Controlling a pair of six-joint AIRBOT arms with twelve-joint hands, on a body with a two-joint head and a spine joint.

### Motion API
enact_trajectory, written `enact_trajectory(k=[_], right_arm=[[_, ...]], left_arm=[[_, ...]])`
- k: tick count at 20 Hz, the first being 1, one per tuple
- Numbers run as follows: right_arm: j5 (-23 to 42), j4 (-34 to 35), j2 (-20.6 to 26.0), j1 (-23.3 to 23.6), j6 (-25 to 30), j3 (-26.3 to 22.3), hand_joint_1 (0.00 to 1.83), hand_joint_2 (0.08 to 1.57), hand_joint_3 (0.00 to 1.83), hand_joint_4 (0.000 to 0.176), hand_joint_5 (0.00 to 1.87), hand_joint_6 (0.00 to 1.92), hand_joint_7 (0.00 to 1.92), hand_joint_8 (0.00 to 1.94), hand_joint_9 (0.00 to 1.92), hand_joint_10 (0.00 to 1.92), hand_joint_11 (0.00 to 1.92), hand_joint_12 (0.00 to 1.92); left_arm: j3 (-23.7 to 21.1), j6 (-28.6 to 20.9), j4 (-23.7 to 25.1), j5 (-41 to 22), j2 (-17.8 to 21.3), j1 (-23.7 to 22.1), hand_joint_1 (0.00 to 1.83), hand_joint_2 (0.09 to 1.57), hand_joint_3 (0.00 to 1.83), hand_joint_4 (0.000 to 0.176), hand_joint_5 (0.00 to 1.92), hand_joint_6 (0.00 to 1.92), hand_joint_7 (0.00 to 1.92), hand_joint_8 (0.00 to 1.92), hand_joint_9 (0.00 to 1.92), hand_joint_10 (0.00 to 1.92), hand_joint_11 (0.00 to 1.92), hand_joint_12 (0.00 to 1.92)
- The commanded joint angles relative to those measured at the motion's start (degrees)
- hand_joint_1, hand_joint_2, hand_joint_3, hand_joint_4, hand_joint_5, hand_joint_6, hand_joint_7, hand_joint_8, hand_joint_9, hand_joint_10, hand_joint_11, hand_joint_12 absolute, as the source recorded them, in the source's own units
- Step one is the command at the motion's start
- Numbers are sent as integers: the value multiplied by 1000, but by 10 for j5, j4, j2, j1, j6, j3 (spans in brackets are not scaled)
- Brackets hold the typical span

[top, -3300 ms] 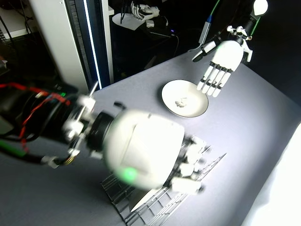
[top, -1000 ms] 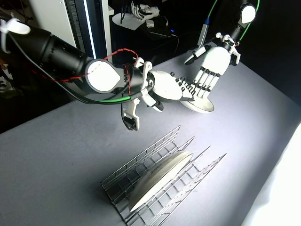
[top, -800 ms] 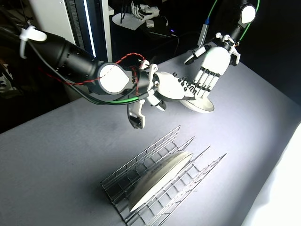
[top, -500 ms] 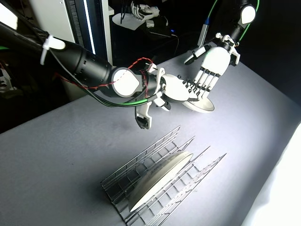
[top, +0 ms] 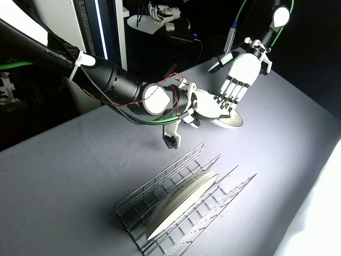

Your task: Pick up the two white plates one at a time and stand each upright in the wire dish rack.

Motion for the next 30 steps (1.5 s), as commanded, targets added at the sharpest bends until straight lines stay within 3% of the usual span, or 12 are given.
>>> enact_trajectory(k=[1,3,5,6,8,10,11,12,13,18,21,30], right_arm=[[45,18,-3,8,-2,0,1609,1238,0,0,0,20,0,0,0,0,7,274],[44,18,-7,9,-2,0,1622,1258,0,0,101,14,97,7,120,22,0,744],[41,18,-9,9,-3,0,1603,1269,0,0,180,16,157,7,184,27,0,887],[41,18,-10,9,-3,0,1552,1249,0,0,341,20,315,11,353,46,0,1178],[40,18,-10,9,-3,0,1502,1258,1,0,416,24,400,16,440,56,20,1252],[40,18,-9,9,-3,0,1374,1216,0,0,685,49,700,36,680,78,281,1214],[40,18,-9,9,-3,0,1371,1131,0,0,888,864,999,621,842,967,623,1111],[40,18,-9,9,-4,0,1463,1114,4,0,894,1029,1028,751,885,1028,732,1500],[41,18,-8,10,-4,0,1485,1098,1,0,900,1042,1074,716,946,970,784,1549],[54,18,7,14,-4,-6,1495,1068,0,0,988,917,1087,647,1084,822,810,1531],[60,24,24,17,-4,-21,1494,1071,0,0,996,902,1092,660,1071,853,774,1551],[61,157,116,66,-4,-130,1493,1085,1,0,945,983,1071,719,1024,905,765,1564]], left_arm=[[2,-1,1,-9,-5,4,0,1057,3,0,0,0,0,0,0,0,0,0],[2,-1,1,-9,-5,4,0,1046,0,0,0,0,0,0,0,0,0,0],[2,-1,1,-9,-5,4,0,1048,0,0,0,0,0,0,0,0,0,0],[2,-1,1,-9,-5,4,0,1052,1,0,0,0,0,0,0,0,0,0],[2,-1,1,-9,-5,4,0,1048,0,0,0,0,0,0,0,0,0,0],[2,-1,1,-9,-5,4,0,1050,0,0,0,0,0,0,0,0,0,0],[2,-1,1,-9,-5,5,0,1051,0,0,0,0,0,0,0,0,0,0],[3,-1,1,-9,-5,5,0,1051,0,0,0,0,0,0,0,0,0,0],[3,-1,1,-9,-5,5,0,1048,0,0,0,0,0,0,0,0,0,0],[11,-5,-5,-13,-1,-16,0,1057,3,0,0,0,0,0,0,0,0,0],[17,-9,-13,-18,7,-45,0,1062,5,0,0,0,0,0,0,0,0,0],[31,-38,-27,-35,35,-144,0,1058,2,0,0,0,0,0,0,0,0,0]])
